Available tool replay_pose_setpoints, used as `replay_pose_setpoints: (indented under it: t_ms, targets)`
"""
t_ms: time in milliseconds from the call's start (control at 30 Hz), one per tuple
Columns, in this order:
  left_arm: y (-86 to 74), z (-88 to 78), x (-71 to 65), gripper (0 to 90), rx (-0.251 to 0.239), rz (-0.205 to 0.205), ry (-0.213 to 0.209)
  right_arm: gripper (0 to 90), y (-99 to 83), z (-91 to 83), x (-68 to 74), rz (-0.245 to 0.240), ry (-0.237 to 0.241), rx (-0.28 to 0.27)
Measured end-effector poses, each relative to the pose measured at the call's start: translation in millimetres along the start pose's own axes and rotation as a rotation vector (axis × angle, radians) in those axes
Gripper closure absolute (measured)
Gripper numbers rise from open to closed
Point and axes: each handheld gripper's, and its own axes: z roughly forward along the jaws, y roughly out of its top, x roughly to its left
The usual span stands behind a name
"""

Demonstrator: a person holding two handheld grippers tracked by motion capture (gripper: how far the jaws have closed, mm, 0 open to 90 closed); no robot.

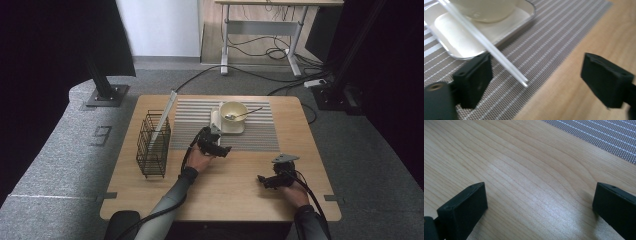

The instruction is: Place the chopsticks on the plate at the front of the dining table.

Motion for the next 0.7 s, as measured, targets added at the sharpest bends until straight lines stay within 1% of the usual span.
replay_pose_setpoints:
  t_ms: [33,67,100,200,300,467,633,700]
  targets:
    - [-1.8,-0.7,-2.9,1.0,-0.002,0.014,0.004,0.0,0.0,0.0,0.0,0.000,0.000,0.000]
    - [-3.6,-2.1,-5.3,0.0,-0.004,0.027,0.002,0.0,0.0,0.0,0.0,0.000,0.000,0.000]
    - [-5.5,-3.5,-7.4,0.0,-0.010,0.031,-0.007,0.0,0.0,0.0,0.0,0.000,0.000,0.000]
    - [-10.6,-6.8,-11.3,0.0,-0.024,0.024,-0.054,0.0,0.0,0.0,0.0,0.000,0.000,0.000]
    - [-15.6,-9.0,-14.7,0.0,-0.028,0.034,-0.081,0.0,0.0,0.0,0.0,0.000,0.000,0.000]
    - [-22.1,-9.1,-17.7,0.0,-0.027,0.041,-0.106,0.0,0.0,0.0,0.0,0.000,0.000,0.000]
    - [-25.9,-5.5,-21.4,0.0,-0.012,0.051,-0.129,0.0,0.0,0.0,0.0,0.000,0.000,0.000]
    - [-27.7,-3.3,-22.3,0.0,-0.004,0.049,-0.133,0.0,0.0,0.0,0.0,0.000,0.000,0.000]
